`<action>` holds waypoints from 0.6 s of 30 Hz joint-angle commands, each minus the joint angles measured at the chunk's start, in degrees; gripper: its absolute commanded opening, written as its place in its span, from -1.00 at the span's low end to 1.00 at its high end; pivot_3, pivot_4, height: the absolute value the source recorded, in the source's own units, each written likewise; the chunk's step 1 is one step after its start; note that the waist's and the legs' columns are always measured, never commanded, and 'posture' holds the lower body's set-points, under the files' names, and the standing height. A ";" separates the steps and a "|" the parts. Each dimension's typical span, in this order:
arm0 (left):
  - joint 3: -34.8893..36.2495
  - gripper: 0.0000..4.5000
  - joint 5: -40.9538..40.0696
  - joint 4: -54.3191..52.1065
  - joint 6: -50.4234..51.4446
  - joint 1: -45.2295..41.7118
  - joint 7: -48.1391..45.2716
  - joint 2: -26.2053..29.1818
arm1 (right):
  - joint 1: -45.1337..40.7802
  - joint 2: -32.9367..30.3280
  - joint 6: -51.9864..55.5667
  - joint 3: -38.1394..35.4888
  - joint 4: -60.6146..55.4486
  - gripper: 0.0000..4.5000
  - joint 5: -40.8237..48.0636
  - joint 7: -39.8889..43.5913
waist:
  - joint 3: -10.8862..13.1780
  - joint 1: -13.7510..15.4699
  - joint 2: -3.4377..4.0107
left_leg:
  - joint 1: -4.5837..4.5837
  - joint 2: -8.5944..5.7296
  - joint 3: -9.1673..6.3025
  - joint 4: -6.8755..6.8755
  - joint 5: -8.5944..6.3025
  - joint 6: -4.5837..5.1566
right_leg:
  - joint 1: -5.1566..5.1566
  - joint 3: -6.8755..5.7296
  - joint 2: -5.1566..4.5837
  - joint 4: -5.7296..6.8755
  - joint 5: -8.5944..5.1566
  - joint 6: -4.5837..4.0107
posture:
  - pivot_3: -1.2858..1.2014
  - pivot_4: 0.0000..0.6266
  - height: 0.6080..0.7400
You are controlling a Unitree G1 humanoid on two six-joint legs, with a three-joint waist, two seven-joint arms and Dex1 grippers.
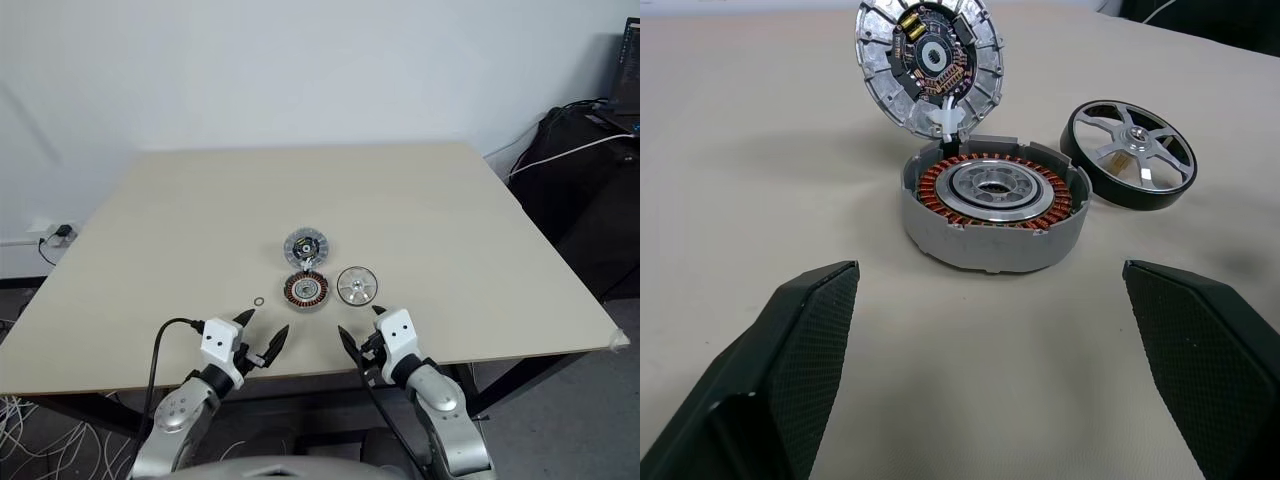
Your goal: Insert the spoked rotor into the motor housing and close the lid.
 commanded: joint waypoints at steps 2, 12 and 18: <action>0.32 0.99 -0.73 -1.74 -0.12 -0.90 0.25 -0.11 | -0.82 0.16 -0.33 0.00 -2.76 1.00 0.27 -0.25 | 0.00 0.00 0.00 | 0.00 0.00 0.00 0.00 0.00 0.00 | 0.00 0.00 0.00 0.00 0.00 0.00 | 0.03 -1.00 1.00; 0.25 0.99 -0.70 -1.70 0.11 -0.91 0.33 -0.02 | -0.55 0.12 -0.11 0.16 -3.16 1.00 0.01 -0.44 | 0.00 0.00 0.00 | 0.00 0.00 0.00 0.00 0.00 0.00 | 0.00 0.00 0.00 0.00 0.00 0.00 | 0.03 -1.00 1.00; 2.16 0.99 1.53 -0.95 4.45 -2.32 5.01 0.02 | -0.45 0.09 0.26 0.22 -3.45 1.00 0.06 -0.67 | 0.00 0.01 -0.01 | 0.00 0.00 0.00 0.00 0.00 0.00 | 0.00 0.00 0.00 0.00 0.00 0.00 | 0.03 -1.00 1.00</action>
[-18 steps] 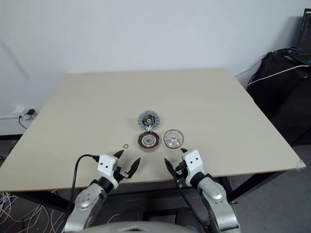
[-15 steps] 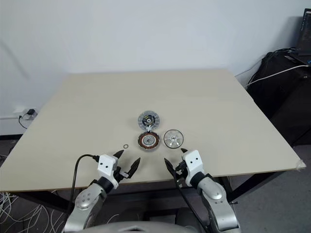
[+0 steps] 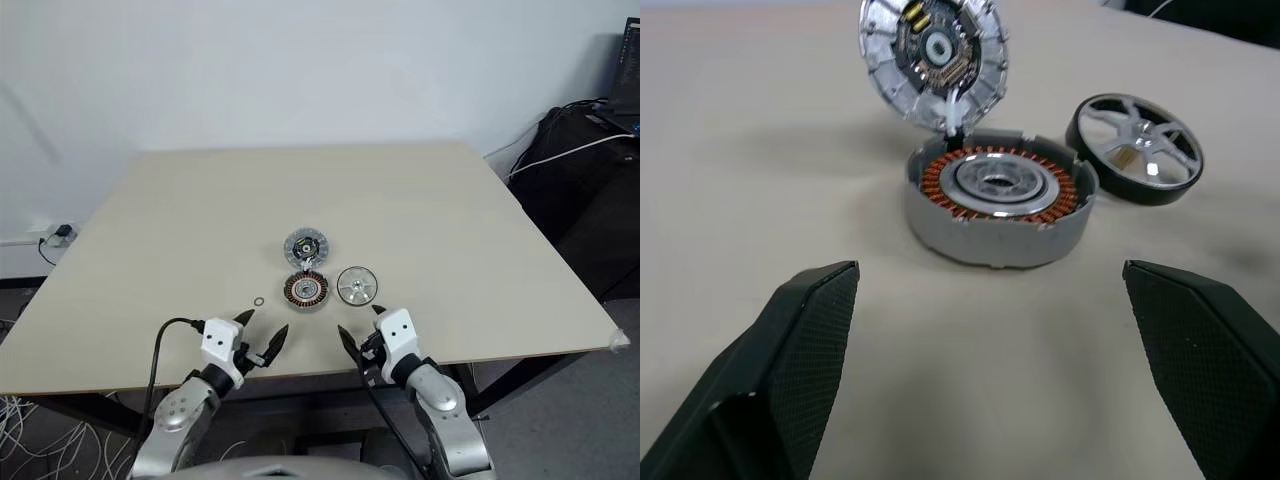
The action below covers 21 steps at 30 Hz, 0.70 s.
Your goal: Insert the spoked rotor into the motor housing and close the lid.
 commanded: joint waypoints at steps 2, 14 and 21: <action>2.50 0.99 1.75 -0.99 4.31 -2.30 4.06 0.75 | -0.37 0.09 0.05 0.21 -3.01 1.00 0.21 -0.31 | 0.00 0.00 0.00 | 0.00 0.00 -0.01 0.00 0.00 0.00 | 0.00 -0.01 0.01 0.01 0.00 0.00 | 0.03 -1.00 1.00; 3.65 0.99 2.79 -0.47 14.55 -7.92 5.47 2.62 | -0.25 0.43 0.88 0.56 -3.45 1.00 -0.04 -1.51 | 0.01 0.02 -0.03 | 0.00 -0.01 -0.02 0.00 0.00 0.00 | 0.00 -0.02 0.02 0.01 0.01 0.01 | 0.03 -1.00 1.00; 3.71 0.99 2.58 1.43 19.57 -12.49 5.89 2.18 | -0.31 0.39 0.84 0.54 -3.25 1.00 0.05 -1.99 | 0.01 0.03 -0.03 | 0.00 -0.01 -0.02 0.00 0.01 0.00 | 0.00 -0.01 0.03 0.00 0.01 0.00 | 0.03 -1.00 1.00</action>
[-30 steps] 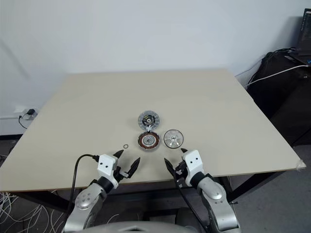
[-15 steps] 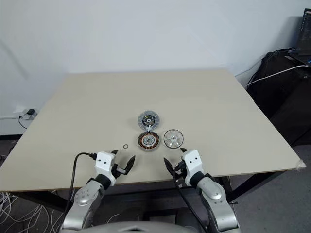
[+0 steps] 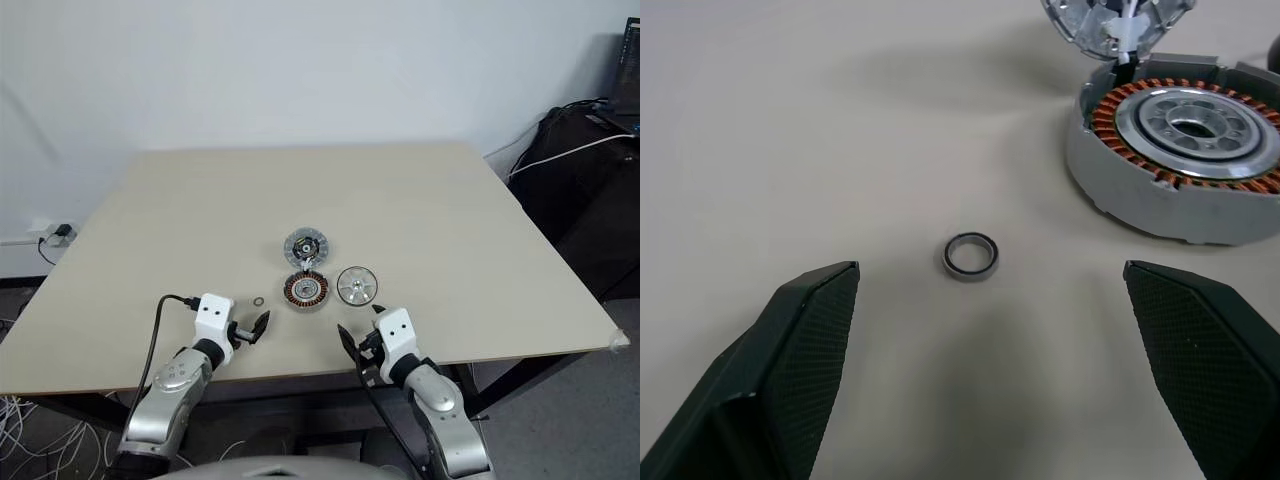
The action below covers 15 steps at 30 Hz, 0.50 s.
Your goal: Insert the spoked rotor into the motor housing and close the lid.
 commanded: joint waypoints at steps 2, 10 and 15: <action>-0.13 0.99 0.17 2.55 2.47 -4.64 0.21 -0.39 | -0.80 0.34 -0.49 -0.08 -1.89 1.00 0.07 -0.28 | 0.00 0.01 -0.01 | 0.00 -0.01 0.00 0.00 0.00 0.00 | 0.01 -0.01 0.00 0.00 0.01 0.01 | 0.03 -1.00 1.00; -1.00 0.99 0.71 8.67 3.49 -10.62 -0.28 -0.72 | -0.87 0.55 -0.71 -0.17 -1.61 1.00 0.03 -0.52 | -0.01 0.00 -0.02 | 0.01 -0.02 0.00 0.00 0.12 0.19 | 0.01 0.00 0.01 0.00 0.02 0.01 | 0.03 -1.00 1.00; -1.45 0.99 1.12 12.23 3.88 -13.15 -0.94 -0.40 | -0.94 0.57 -0.86 -0.18 -1.50 1.00 -0.03 -0.68 | -0.01 0.04 -0.02 | 0.01 -0.02 0.00 0.00 0.13 0.21 | 0.01 0.01 0.02 0.00 0.02 0.01 | 0.03 -1.00 1.00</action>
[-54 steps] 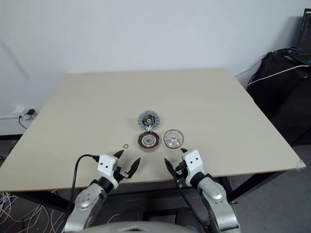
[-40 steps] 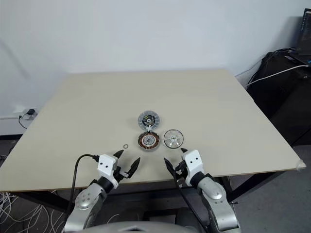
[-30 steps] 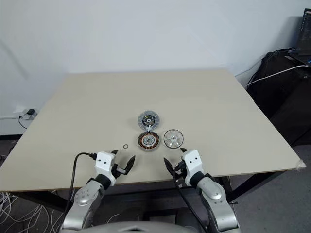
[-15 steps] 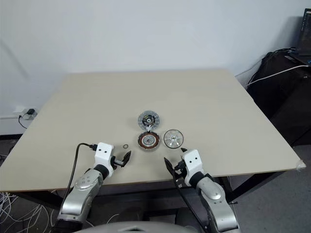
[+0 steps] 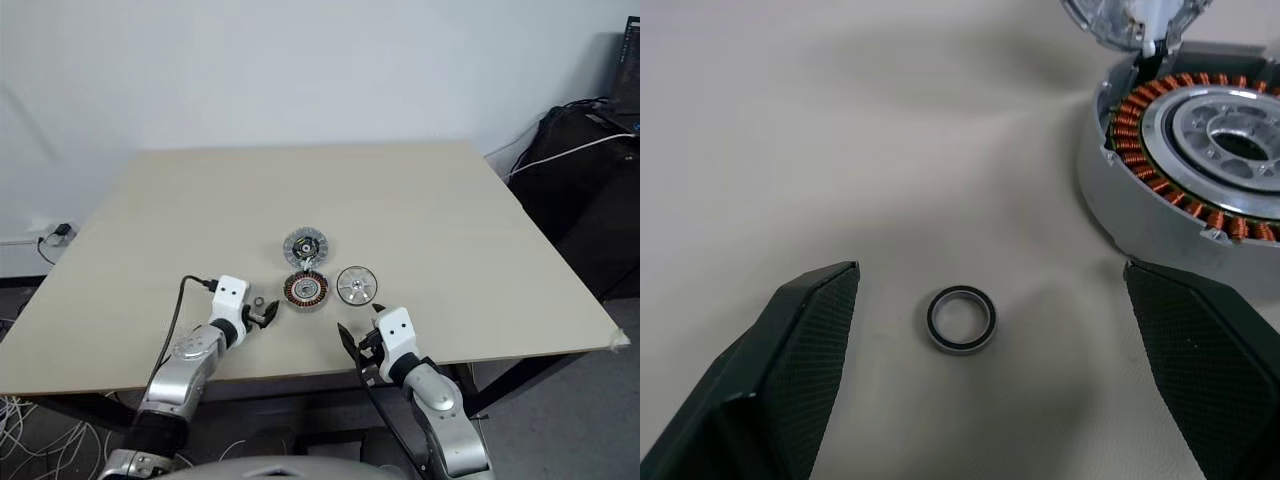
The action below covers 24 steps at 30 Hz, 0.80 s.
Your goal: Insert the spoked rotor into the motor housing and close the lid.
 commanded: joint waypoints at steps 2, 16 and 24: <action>0.18 0.99 0.17 1.73 0.34 -2.56 -0.32 0.15 | -0.65 0.32 -0.95 -0.20 -1.48 1.00 -0.01 -0.29 | 0.00 -0.02 0.00 | 0.00 0.00 0.00 0.00 0.00 0.00 | 0.00 0.00 0.00 0.00 0.00 0.01 | 0.03 -1.00 1.00; 0.41 0.99 0.39 6.52 2.43 -4.70 0.25 0.21 | -0.54 0.18 -1.05 -0.33 -1.66 1.00 0.12 -0.55 | -0.09 0.00 0.05 | 0.08 0.00 0.00 0.01 0.00 -0.03 | 0.06 0.01 0.00 0.03 0.03 0.04 | 0.03 -1.00 1.00; 0.53 0.13 0.57 7.24 3.89 -5.54 -0.06 0.14 | -0.58 0.22 -1.19 -0.46 -1.54 1.00 0.07 -0.76 | -0.11 0.01 0.05 | 0.12 -0.02 -0.01 0.01 0.03 -0.07 | 0.09 0.02 0.00 0.06 0.04 0.07 | 0.03 -1.00 1.00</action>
